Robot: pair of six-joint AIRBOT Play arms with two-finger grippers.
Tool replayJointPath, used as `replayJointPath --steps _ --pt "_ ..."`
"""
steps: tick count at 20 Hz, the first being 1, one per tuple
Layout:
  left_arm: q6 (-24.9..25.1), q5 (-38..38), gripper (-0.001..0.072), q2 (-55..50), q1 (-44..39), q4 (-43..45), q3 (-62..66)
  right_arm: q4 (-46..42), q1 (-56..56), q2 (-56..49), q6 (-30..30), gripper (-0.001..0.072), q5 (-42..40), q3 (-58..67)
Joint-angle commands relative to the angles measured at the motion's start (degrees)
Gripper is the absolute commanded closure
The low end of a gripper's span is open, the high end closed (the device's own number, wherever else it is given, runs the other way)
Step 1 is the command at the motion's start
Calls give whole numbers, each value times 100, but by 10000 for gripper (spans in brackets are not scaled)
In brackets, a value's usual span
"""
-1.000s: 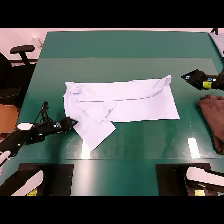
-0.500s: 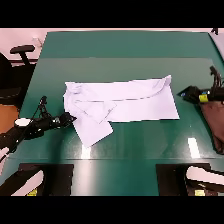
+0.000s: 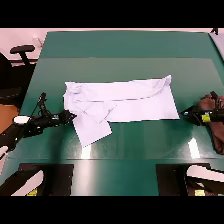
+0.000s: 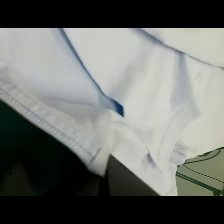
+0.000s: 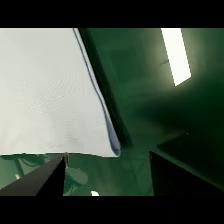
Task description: Fold the shirts.
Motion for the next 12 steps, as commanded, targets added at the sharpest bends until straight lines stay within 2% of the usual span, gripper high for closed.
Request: replayJointPath --steps 1,5,7,8,10,11,12 --pt "-2 -83 687 4 -4 2 11 -50 278 -111 -157 120 -229 -162" --pt "-2 -114 687 7 -4 2 11 282 920 -490 -157 121 -396 -160" --pt "-2 -179 686 4 -4 2 11 494 1172 -562 -155 169 -667 -157" --pt "-2 -225 687 7 -4 2 13 562 1252 -542 -153 260 -811 -157" --pt "-2 -304 687 7 -2 2 13 553 1333 -376 -138 570 -1032 -157" --pt "-2 -328 687 7 -4 4 20 546 1329 -243 -136 691 -1123 -157" --pt "-4 -332 687 7 -2 0 31 546 1327 -76 -136 693 -1193 -157"
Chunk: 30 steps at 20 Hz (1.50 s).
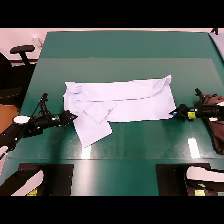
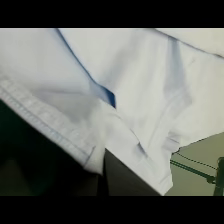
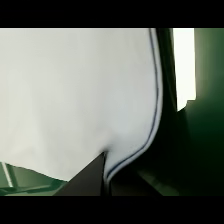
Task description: Fold the shirts.
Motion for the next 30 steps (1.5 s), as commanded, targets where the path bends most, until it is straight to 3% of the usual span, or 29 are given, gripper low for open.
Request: replayJointPath --steps 1,7,14,18,21,26,30 --pt "0 -90 687 11 -2 0 48 177 149 455 2 693 -396 7" --pt "-24 -1025 690 50 -2 11 1504 763 151 1987 50 696 -234 90" --pt "-772 -2173 690 50 -2 968 5510 719 149 4030 590 698 -262 1926" --pt "-1314 -2481 690 114 -2 2044 8150 433 149 4590 920 699 -608 3322" --pt "-1438 -2549 690 341 -4 2826 9534 133 151 4675 1099 699 -605 4341" --pt "-1512 -2557 690 984 -4 3021 9794 170 151 4555 1217 698 -575 5571" --pt "-1493 -2503 689 1069 -2 3193 9600 181 151 3899 1268 697 -63 6537"
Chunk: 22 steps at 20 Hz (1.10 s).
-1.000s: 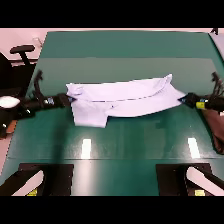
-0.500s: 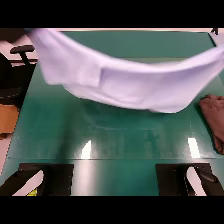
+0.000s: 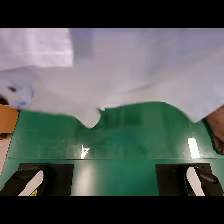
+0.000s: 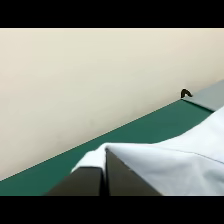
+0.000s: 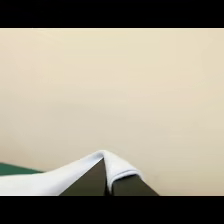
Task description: Fold the shirts.
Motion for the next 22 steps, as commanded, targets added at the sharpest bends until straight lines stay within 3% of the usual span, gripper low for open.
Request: replayJointPath --steps 1,5,7,12,16,18,22 --pt "-11 44 689 57 0 212 -304 -26 2 -708 96 697 643 887" --pt "407 173 688 -262 0 -28 -1851 212 284 -1604 92 697 1012 138" --pt "758 636 688 -474 0 -234 -2894 118 662 -2022 -44 697 925 -647" --pt "2146 1952 687 -1762 0 -1443 -4959 72 1392 -3327 -555 696 -363 -2306" --pt "2962 2732 687 -3178 0 -2420 -4996 125 1443 -4520 -831 693 -1145 -2636" --pt "3392 3029 687 -3654 0 -3023 -4837 127 1443 -5104 -960 693 -994 -2288" --pt "3423 2730 691 -3663 0 -2911 -4575 151 1390 -5558 -962 695 -258 -1543"
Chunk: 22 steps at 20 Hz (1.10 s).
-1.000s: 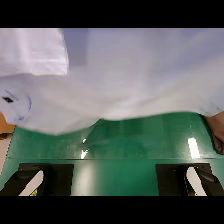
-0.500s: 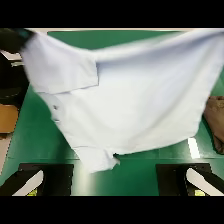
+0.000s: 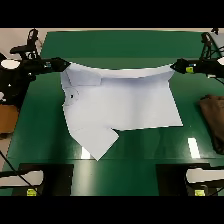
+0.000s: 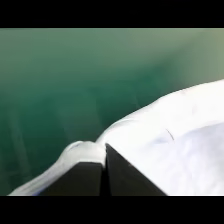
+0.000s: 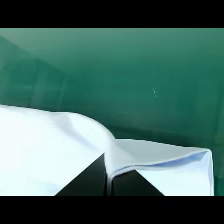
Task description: Fold the shirts.
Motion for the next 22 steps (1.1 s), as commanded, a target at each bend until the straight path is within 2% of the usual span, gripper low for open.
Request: replayJointPath --steps 1,4,6,12,16,22 --pt "201 -111 691 -79 0 -85 94 -37 -87 -487 -94 695 417 474" --pt "-155 -533 691 138 0 439 -232 -13 -389 -490 -92 695 699 278" --pt "-372 -518 691 232 0 472 -758 -22 -498 -487 -101 695 772 -87" --pt "-264 -44 689 334 -111 442 -2179 -35 -636 -490 -323 695 542 -970" --pt "-188 557 687 323 -431 525 -2461 -33 -621 -490 -363 694 295 -1388" --pt "-190 621 686 313 -455 531 -2470 -33 -625 -490 -507 692 474 -1425"
